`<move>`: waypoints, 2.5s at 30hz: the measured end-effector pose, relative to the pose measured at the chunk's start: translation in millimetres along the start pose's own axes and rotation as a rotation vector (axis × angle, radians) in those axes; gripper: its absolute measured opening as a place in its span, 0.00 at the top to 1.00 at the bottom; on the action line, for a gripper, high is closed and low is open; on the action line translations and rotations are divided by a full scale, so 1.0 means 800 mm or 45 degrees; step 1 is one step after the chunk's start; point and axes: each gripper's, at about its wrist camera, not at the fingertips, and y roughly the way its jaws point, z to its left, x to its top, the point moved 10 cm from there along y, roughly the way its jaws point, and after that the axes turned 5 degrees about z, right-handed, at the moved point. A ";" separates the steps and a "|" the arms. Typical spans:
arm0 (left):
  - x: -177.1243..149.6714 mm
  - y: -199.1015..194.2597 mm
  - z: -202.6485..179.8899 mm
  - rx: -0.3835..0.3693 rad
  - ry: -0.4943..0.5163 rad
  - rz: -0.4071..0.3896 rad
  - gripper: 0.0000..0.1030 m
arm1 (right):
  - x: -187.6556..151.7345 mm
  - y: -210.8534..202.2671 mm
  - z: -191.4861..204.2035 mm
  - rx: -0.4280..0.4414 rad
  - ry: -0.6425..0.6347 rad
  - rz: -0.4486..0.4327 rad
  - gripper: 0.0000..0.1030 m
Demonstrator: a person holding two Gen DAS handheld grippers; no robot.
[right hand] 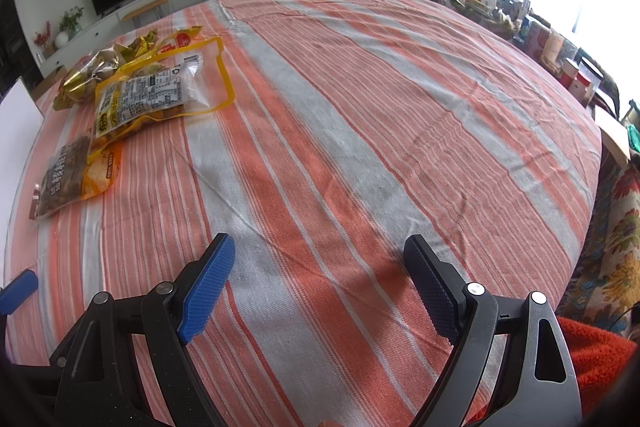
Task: Organize snacks
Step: 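Return both open tools over the remaining snack packs, then grasp the orange-labelled walnut bag with the left tool, then lift the walnut bag with the left tool and hold it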
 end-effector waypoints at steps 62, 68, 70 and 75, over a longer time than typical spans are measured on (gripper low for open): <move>0.056 0.043 0.005 -0.053 0.138 0.408 0.28 | 0.000 0.000 0.007 0.008 -0.009 0.001 0.11; -0.010 0.009 0.025 0.038 -0.110 0.261 0.25 | 0.000 0.000 0.006 0.011 -0.009 0.002 0.11; -0.021 0.005 0.037 0.058 -0.193 0.212 0.19 | -0.001 0.000 0.006 0.011 -0.009 0.001 0.11; -0.010 0.014 0.058 0.103 -0.193 0.129 0.00 | -0.001 -0.001 0.006 0.011 -0.010 0.001 0.11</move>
